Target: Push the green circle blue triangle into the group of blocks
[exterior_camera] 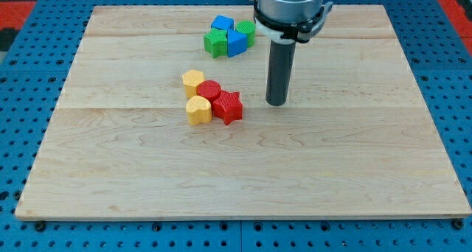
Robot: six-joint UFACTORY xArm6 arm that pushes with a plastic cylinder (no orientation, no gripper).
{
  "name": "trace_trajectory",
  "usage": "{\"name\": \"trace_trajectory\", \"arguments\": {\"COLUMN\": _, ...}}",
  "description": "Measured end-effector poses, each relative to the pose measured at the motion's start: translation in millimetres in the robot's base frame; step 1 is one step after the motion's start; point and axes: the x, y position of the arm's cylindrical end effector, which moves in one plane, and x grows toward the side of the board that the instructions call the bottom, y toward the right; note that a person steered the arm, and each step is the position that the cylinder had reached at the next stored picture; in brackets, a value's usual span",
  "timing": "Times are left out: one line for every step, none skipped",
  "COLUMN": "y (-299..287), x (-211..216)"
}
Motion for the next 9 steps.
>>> {"name": "trace_trajectory", "arguments": {"y": -3.6, "x": -55.7}}
{"name": "trace_trajectory", "arguments": {"y": 13.2, "x": -69.4}}
{"name": "trace_trajectory", "arguments": {"y": 20.4, "x": -142.5}}
{"name": "trace_trajectory", "arguments": {"y": -14.1, "x": -179.6}}
{"name": "trace_trajectory", "arguments": {"y": -68.9, "x": -141.7}}
{"name": "trace_trajectory", "arguments": {"y": -92.1, "x": -102.7}}
{"name": "trace_trajectory", "arguments": {"y": -83.5, "x": -90.3}}
{"name": "trace_trajectory", "arguments": {"y": -81.9, "x": -66.5}}
{"name": "trace_trajectory", "arguments": {"y": -81.9, "x": -38.0}}
